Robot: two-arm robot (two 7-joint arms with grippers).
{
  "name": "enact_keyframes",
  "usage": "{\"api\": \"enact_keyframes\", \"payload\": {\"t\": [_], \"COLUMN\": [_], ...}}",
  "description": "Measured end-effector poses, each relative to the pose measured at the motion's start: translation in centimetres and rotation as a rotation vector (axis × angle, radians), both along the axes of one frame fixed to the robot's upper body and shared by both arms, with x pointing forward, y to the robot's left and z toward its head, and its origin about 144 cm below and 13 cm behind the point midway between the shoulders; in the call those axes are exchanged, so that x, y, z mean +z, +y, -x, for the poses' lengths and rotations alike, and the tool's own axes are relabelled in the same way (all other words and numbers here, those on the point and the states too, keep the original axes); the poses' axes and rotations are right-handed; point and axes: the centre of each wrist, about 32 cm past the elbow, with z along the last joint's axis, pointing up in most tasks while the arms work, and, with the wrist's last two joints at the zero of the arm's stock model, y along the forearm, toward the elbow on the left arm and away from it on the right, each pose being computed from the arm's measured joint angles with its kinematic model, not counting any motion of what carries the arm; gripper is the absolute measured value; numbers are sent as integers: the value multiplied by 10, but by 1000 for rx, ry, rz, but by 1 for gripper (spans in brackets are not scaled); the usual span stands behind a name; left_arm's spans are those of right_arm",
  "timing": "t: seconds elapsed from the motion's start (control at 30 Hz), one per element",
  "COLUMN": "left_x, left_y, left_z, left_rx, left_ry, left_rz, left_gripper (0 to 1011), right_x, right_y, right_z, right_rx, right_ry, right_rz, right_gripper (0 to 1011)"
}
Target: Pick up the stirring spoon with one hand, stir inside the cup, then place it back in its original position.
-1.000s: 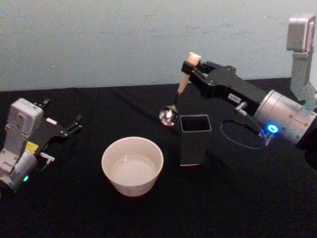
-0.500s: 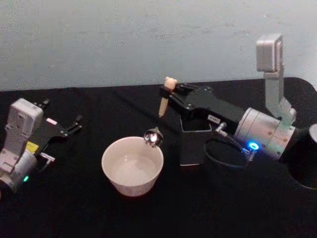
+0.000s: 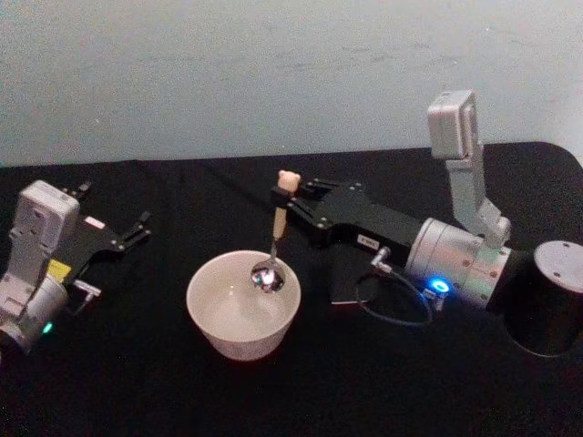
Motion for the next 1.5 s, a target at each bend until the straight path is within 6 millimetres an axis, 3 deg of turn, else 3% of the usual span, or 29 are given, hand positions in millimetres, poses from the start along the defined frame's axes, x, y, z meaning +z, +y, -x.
{"api": "enact_keyframes", "payload": {"t": [1.5], "left_x": [0], "left_y": [0], "left_z": [0], "left_rx": [0], "left_ry": [0], "left_rz": [0], "left_gripper": [1001], "right_x": [-37], "right_y": [32], "right_z": [4], "right_rx": [119], "right_ry": [6], "right_rz": [125], "right_gripper": [211]}}
